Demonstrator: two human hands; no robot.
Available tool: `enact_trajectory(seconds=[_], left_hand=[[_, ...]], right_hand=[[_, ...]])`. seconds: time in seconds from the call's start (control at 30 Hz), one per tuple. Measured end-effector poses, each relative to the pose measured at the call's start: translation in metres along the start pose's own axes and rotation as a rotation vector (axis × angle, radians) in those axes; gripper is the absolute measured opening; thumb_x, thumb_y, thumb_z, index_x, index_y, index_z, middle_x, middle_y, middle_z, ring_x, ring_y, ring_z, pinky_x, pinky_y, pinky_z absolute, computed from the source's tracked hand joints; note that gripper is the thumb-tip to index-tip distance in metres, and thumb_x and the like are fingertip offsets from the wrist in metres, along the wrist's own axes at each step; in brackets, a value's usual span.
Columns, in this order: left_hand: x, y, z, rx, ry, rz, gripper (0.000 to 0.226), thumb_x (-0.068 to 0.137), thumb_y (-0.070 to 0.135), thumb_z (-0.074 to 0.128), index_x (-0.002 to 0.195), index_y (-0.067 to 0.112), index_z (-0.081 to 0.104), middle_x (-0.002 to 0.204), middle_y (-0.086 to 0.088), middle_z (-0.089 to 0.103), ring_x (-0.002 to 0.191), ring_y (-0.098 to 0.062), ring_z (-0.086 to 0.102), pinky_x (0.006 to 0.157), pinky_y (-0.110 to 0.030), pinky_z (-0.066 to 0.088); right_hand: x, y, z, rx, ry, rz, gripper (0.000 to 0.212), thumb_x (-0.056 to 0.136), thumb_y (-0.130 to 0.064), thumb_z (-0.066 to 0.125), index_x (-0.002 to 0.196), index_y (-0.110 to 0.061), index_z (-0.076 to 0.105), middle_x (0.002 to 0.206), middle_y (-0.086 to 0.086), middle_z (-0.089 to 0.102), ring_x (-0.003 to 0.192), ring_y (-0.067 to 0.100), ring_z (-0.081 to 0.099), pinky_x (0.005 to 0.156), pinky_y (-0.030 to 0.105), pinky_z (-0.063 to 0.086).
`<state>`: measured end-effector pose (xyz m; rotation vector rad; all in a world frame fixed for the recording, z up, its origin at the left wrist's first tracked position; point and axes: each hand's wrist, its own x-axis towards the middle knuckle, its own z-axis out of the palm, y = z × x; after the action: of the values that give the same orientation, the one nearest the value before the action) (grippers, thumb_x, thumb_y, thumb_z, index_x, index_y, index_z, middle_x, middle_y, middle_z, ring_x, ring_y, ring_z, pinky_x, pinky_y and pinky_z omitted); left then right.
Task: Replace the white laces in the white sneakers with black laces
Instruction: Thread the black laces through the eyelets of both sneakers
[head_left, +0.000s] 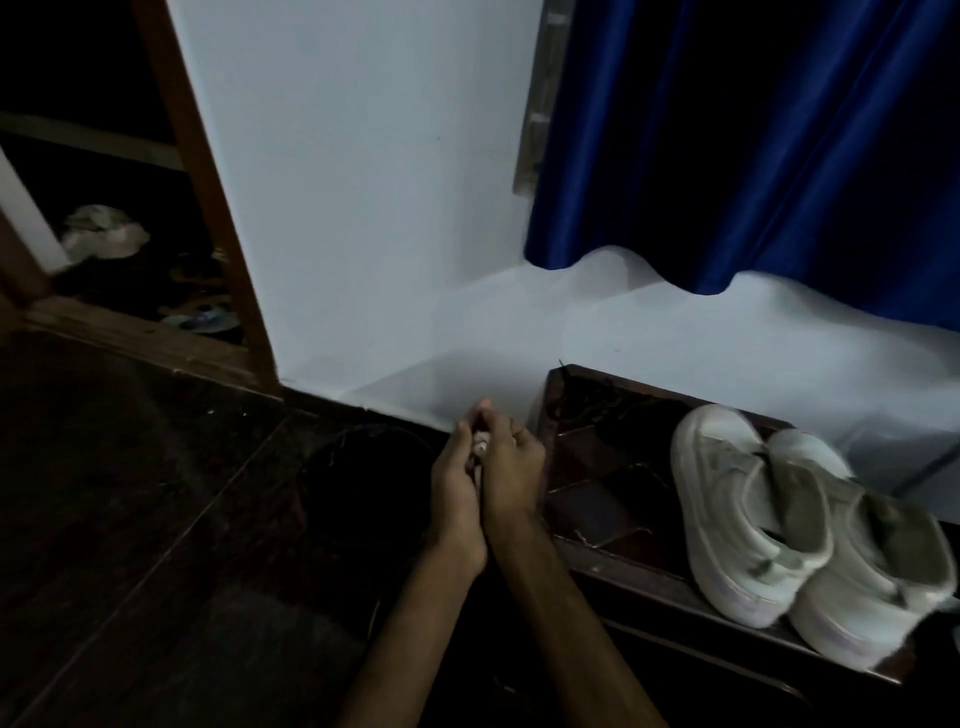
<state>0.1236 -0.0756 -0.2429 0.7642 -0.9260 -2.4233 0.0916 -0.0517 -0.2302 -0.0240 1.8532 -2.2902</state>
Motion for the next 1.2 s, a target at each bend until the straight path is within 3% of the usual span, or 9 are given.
enact_trajectory(seconds=[0.1, 0.2, 0.33, 0.47, 0.53, 0.67, 0.97, 1.07, 1.2], left_hand=[[0.019, 0.015, -0.042, -0.038, 0.125, 0.001, 0.028, 0.099, 0.027, 0.045, 0.097, 0.009, 0.066, 0.104, -0.012, 0.067, 0.090, -0.021, 0.063, 0.095, -0.034, 0.046], [0.045, 0.022, -0.088, -0.100, 0.282, -0.009, 0.040, 0.104, 0.028, 0.031, 0.124, 0.005, 0.057, 0.127, -0.013, 0.057, 0.119, -0.028, 0.053, 0.107, -0.039, 0.034], [0.079, 0.026, -0.135, -0.078, 0.374, 0.007, 0.035, 0.105, 0.013, 0.026, 0.101, -0.003, 0.056, 0.096, -0.024, 0.064, 0.089, -0.029, 0.056, 0.099, -0.032, 0.035], [0.125, 0.020, -0.164, -0.290, 0.377, -0.068, 0.029, 0.104, 0.007, 0.032, 0.106, -0.008, 0.057, 0.102, -0.024, 0.068, 0.112, -0.042, 0.053, 0.083, -0.022, 0.048], [0.139, 0.024, -0.173, -0.195, 0.447, -0.096, 0.049, 0.106, 0.031, 0.021, 0.121, -0.004, 0.053, 0.121, -0.024, 0.058, 0.127, -0.038, 0.043, 0.107, -0.039, 0.036], [0.151, 0.028, -0.190, -0.240, 0.363, -0.126, 0.067, 0.100, 0.055, 0.026, 0.128, -0.002, 0.048, 0.124, -0.021, 0.053, 0.117, -0.036, 0.050, 0.102, -0.046, 0.038], [0.123, 0.031, -0.162, -0.136, 0.369, -0.164, 0.071, 0.101, 0.053, 0.025, 0.149, 0.001, 0.027, 0.156, -0.016, 0.027, 0.144, -0.029, 0.027, 0.118, -0.041, 0.020], [0.104, 0.036, -0.120, 0.030, 0.278, -0.157, 0.059, 0.103, 0.046, 0.028, 0.146, 0.006, 0.036, 0.158, -0.011, 0.024, 0.141, -0.021, 0.035, 0.116, -0.037, 0.026], [0.077, 0.044, -0.067, 0.115, 0.111, 0.012, 0.031, 0.101, 0.028, 0.045, 0.115, 0.009, 0.065, 0.132, -0.017, 0.059, 0.101, -0.017, 0.065, 0.086, -0.027, 0.047]], right_hand=[[0.005, 0.036, 0.044, 0.235, -0.058, 0.257, 0.019, 0.088, 0.006, 0.056, 0.104, -0.003, 0.058, 0.074, 0.017, 0.062, 0.058, 0.015, 0.063, 0.059, 0.025, 0.051], [0.009, 0.082, 0.071, 0.454, -0.115, 0.617, 0.008, 0.088, -0.011, 0.060, 0.094, -0.007, 0.063, 0.073, 0.013, 0.067, 0.063, 0.024, 0.065, 0.074, 0.034, 0.056], [0.027, 0.130, 0.089, 0.488, -0.055, 0.818, 0.027, 0.104, -0.020, 0.037, 0.094, -0.006, 0.058, 0.092, 0.020, 0.062, 0.075, 0.032, 0.059, 0.069, 0.039, 0.048], [0.045, 0.158, 0.108, 0.411, -0.055, 0.881, 0.037, 0.106, -0.025, 0.031, 0.102, -0.001, 0.059, 0.133, 0.028, 0.052, 0.088, 0.034, 0.056, 0.075, 0.041, 0.046], [0.052, 0.167, 0.112, 0.430, -0.067, 0.881, 0.045, 0.106, -0.033, 0.028, 0.100, 0.001, 0.057, 0.138, 0.028, 0.048, 0.104, 0.037, 0.055, 0.091, 0.044, 0.043], [0.060, 0.176, 0.110, 0.460, -0.109, 0.878, 0.070, 0.102, -0.051, 0.027, 0.136, 0.008, 0.045, 0.143, 0.025, 0.046, 0.134, 0.035, 0.043, 0.116, 0.041, 0.030], [0.036, 0.150, 0.110, 0.276, -0.198, 0.772, 0.065, 0.103, -0.048, 0.028, 0.147, 0.000, 0.031, 0.153, 0.013, 0.035, 0.142, 0.025, 0.033, 0.109, 0.028, 0.030], [0.025, 0.126, 0.109, 0.209, -0.294, 0.681, 0.058, 0.098, -0.046, 0.041, 0.131, 0.001, 0.053, 0.123, 0.012, 0.062, 0.116, 0.025, 0.060, 0.084, 0.022, 0.051], [0.022, 0.078, 0.077, -0.059, -0.307, 0.220, 0.057, 0.090, -0.050, 0.056, 0.128, -0.008, 0.058, 0.125, 0.011, 0.064, 0.118, 0.021, 0.060, 0.106, 0.039, 0.046]])
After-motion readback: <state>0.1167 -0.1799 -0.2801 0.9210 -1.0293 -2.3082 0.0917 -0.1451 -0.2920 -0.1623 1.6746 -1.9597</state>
